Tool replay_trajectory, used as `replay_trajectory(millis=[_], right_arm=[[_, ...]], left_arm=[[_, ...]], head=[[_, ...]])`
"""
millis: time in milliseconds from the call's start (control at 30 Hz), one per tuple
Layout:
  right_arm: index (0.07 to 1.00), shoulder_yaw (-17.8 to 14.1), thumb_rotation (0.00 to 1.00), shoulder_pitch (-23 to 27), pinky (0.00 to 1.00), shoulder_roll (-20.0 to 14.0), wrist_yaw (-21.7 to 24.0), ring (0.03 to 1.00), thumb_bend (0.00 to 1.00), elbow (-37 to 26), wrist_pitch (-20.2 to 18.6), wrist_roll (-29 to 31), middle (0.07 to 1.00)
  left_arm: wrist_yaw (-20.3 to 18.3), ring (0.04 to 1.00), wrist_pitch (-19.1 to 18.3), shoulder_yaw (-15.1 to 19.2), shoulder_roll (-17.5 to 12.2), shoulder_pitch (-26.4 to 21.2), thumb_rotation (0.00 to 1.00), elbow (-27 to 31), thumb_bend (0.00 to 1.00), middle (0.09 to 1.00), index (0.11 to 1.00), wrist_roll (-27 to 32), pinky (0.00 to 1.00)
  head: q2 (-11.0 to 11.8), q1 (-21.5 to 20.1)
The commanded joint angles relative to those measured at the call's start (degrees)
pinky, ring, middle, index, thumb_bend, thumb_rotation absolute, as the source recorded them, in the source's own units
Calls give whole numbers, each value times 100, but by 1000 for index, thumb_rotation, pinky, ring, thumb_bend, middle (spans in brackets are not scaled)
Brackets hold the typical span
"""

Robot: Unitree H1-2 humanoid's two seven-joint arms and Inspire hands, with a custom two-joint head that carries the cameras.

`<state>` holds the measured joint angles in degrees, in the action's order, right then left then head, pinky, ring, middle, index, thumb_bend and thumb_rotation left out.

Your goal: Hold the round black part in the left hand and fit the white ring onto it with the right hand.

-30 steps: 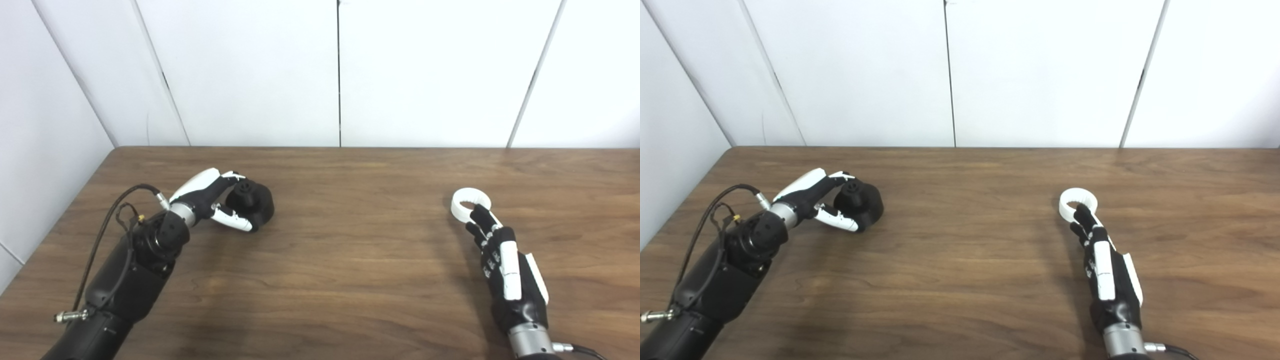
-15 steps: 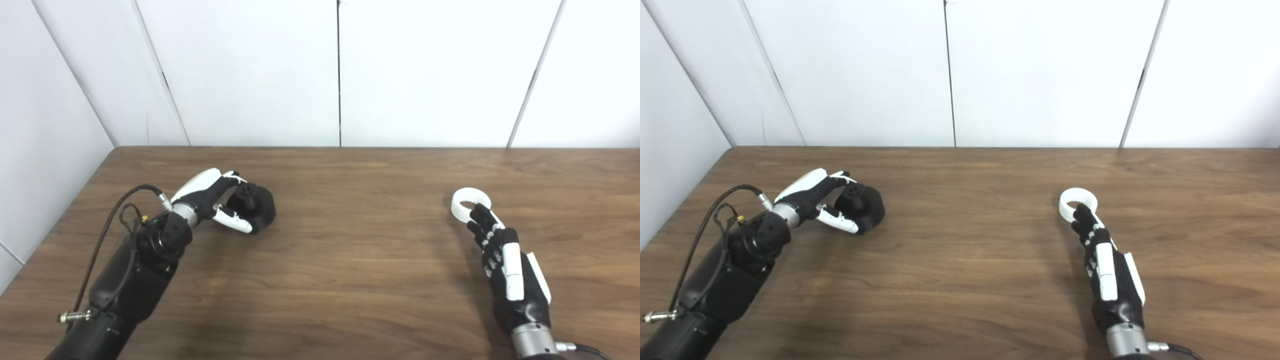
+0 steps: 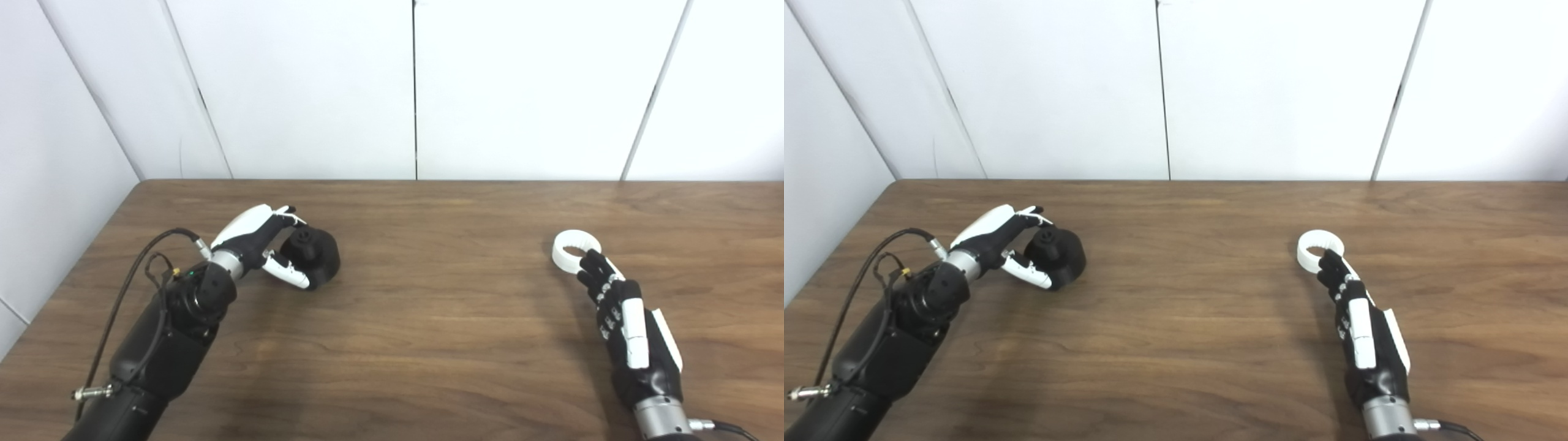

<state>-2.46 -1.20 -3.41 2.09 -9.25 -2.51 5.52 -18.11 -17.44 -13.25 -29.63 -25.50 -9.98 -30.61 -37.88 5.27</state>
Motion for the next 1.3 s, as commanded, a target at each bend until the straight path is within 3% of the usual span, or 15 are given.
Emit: replay_trajectory(millis=[0, 167, 633, 1267], right_arm=[[907, -1, 1000, -19, 1000, -53, 68, 932, 691, -1, 143, 8, 919], [908, 2, 1000, -29, 1000, -48, 61, 932, 691, -84, 45, 3, 919], [911, 20, 1000, -63, 1000, -57, 44, 940, 715, -178, -37, -75, 924], [917, 85, 1000, -62, 1000, 4, 57, 943, 672, -266, -97, -139, 925]], left_arm=[[116, 1000, 44, 54, -85, -153, 174, 177, 808, 997, 718, -72, 996], [89, 1000, 57, 48, -52, -71, 191, 208, 822, 989, 728, -34, 949], [-111, 1000, -102, -79, 77, 126, 196, 548, 856, 994, 699, -51, 1000], [-310, 1000, -104, -533, 242, 447, 201, 1286, 850, 980, 692, -248, 970]], head=[[-2, 1], [-49, 9], [-135, -1], [-246, -77]])
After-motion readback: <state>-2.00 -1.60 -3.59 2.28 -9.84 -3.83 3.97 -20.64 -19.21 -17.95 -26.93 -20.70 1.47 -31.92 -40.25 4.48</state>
